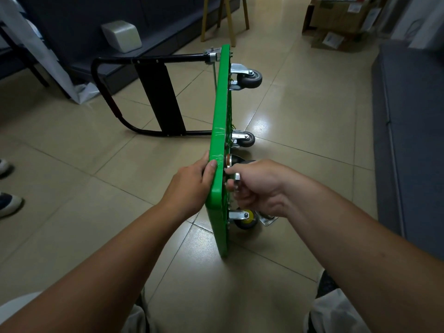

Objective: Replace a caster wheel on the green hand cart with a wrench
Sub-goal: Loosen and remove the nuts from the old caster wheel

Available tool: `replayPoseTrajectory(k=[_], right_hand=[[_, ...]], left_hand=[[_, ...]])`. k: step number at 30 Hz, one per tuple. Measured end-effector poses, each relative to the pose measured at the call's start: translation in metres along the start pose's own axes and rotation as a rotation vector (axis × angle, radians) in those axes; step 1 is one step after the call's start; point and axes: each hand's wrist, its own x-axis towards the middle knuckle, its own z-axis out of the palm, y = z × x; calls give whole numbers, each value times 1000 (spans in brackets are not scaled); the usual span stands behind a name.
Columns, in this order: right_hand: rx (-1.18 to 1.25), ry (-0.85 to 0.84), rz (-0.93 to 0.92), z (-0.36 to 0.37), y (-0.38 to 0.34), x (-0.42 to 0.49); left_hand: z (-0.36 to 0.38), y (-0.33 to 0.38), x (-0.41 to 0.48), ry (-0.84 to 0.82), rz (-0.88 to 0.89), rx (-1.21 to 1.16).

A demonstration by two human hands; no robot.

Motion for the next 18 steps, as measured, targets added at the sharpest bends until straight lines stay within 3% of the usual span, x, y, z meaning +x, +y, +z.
replayPoseTrajectory(k=[5, 11, 18], right_hand=[[-11, -31, -5, 7, -6, 3], [-161, 190, -151, 16, 36, 4], [-439, 286, -527, -7, 113, 33]], left_hand=[[0, 2, 0, 9, -7, 24], [-1, -1, -1, 25, -25, 25], [0, -3, -1, 35, 10, -18]])
